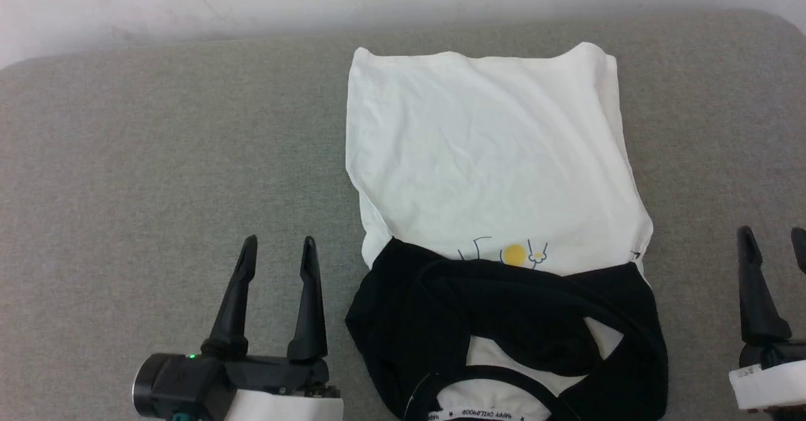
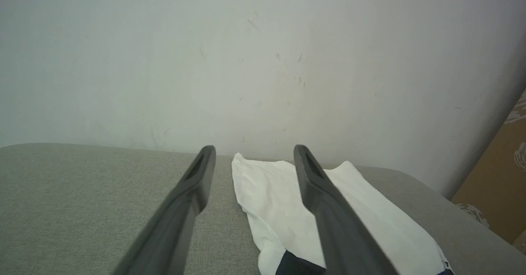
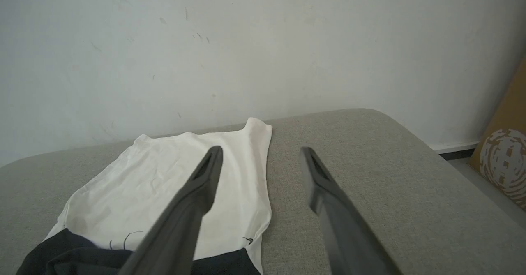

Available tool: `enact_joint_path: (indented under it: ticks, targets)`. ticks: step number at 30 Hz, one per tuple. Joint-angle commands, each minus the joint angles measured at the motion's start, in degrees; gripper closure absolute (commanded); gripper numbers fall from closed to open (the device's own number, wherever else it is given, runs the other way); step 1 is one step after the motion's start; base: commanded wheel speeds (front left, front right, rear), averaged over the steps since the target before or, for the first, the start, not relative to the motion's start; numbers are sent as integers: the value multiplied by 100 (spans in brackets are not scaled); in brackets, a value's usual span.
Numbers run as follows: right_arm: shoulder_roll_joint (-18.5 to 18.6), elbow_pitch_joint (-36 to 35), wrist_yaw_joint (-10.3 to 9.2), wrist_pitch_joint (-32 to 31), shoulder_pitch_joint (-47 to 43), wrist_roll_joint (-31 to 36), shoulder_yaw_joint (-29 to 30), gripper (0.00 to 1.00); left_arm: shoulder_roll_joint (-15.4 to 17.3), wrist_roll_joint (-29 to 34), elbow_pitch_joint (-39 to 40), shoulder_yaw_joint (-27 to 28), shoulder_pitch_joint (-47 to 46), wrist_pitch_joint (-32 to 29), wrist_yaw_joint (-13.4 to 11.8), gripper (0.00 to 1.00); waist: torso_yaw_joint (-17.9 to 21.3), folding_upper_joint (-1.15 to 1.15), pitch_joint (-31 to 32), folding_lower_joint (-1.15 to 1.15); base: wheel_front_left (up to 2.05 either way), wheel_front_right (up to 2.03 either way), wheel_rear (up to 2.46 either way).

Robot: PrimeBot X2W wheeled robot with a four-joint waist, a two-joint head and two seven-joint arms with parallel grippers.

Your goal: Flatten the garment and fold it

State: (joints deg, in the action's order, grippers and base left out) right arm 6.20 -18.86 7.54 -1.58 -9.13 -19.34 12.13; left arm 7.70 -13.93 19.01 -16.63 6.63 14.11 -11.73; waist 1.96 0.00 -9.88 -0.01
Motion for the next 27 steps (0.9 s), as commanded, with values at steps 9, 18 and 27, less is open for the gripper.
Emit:
enact_joint_path:
  ticks: [9, 18, 27]
  targets:
    - [187, -250, -5, 88, 438, -12, -123, 0, 464, 256, 77, 17, -1767, -1138, 377, 0, 90, 0, -722, 1, 0, 0, 0]
    - [566, -268, -5, 252, 1019, -329, -278, 0, 802, 174, -1239, 35, -5127, -2964, 1167, 0, 221, 0, -1704, 1, 0, 0, 0]
    - [777, 20, -5, 545, 1326, -539, -602, 0, 908, 390, -2791, -177, -7223, -4542, 1443, 0, 563, 0, -2547, 1, 0, 0, 0]
